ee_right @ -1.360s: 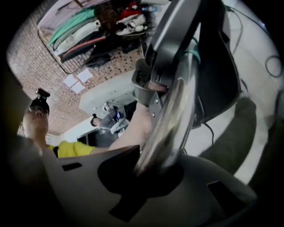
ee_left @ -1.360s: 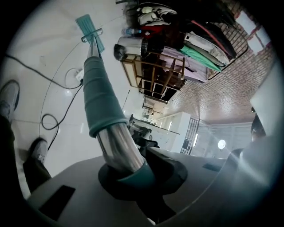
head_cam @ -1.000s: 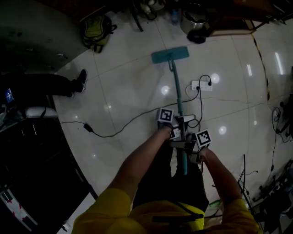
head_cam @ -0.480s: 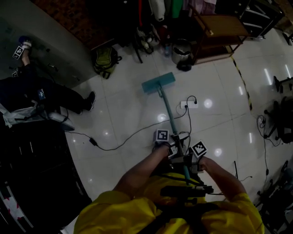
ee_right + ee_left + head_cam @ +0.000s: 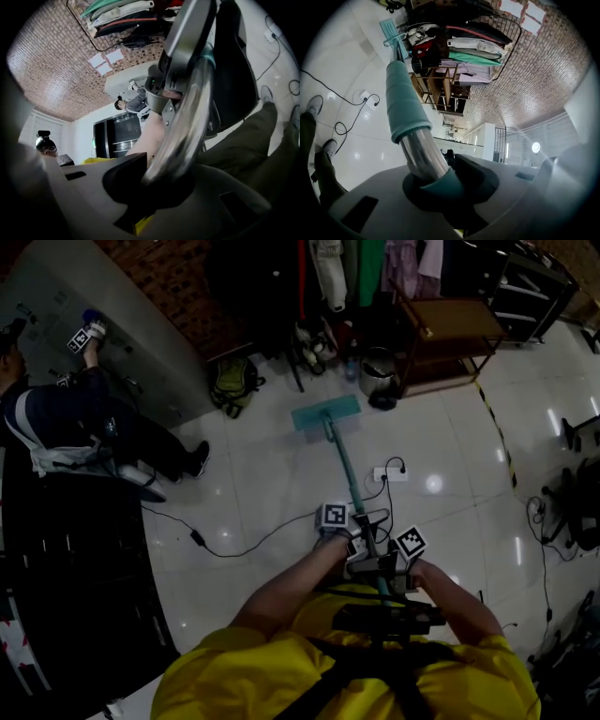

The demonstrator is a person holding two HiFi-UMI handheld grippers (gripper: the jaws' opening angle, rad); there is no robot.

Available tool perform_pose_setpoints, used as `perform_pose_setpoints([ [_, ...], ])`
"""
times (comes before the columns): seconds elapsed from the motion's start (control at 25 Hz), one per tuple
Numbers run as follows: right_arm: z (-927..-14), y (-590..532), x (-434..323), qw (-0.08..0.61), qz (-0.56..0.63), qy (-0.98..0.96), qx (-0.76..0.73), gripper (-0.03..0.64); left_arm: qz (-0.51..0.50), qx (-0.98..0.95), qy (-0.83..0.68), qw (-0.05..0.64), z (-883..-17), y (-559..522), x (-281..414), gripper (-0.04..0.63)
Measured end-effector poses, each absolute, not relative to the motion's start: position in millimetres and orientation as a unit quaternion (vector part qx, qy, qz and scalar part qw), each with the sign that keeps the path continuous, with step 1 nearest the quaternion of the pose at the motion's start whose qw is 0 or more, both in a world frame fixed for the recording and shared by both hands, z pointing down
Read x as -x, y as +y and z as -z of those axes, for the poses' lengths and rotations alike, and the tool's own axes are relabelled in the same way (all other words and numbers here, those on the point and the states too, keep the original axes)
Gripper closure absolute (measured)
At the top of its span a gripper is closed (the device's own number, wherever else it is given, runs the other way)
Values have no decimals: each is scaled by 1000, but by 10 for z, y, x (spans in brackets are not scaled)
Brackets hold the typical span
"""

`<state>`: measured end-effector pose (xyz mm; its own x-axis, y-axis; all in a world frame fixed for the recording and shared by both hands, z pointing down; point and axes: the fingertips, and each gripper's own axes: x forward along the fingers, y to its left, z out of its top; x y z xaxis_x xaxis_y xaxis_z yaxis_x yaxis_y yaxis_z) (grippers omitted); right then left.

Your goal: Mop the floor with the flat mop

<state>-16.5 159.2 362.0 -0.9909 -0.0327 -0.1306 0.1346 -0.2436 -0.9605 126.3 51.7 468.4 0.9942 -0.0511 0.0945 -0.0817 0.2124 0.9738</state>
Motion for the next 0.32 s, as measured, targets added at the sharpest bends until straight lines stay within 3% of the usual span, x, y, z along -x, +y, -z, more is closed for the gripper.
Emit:
perform_pose_setpoints([
  [0.32, -3527, 1723, 111, 49, 789, 610, -54, 561, -4, -627, -65, 777, -4617, 617, -1257, 517],
])
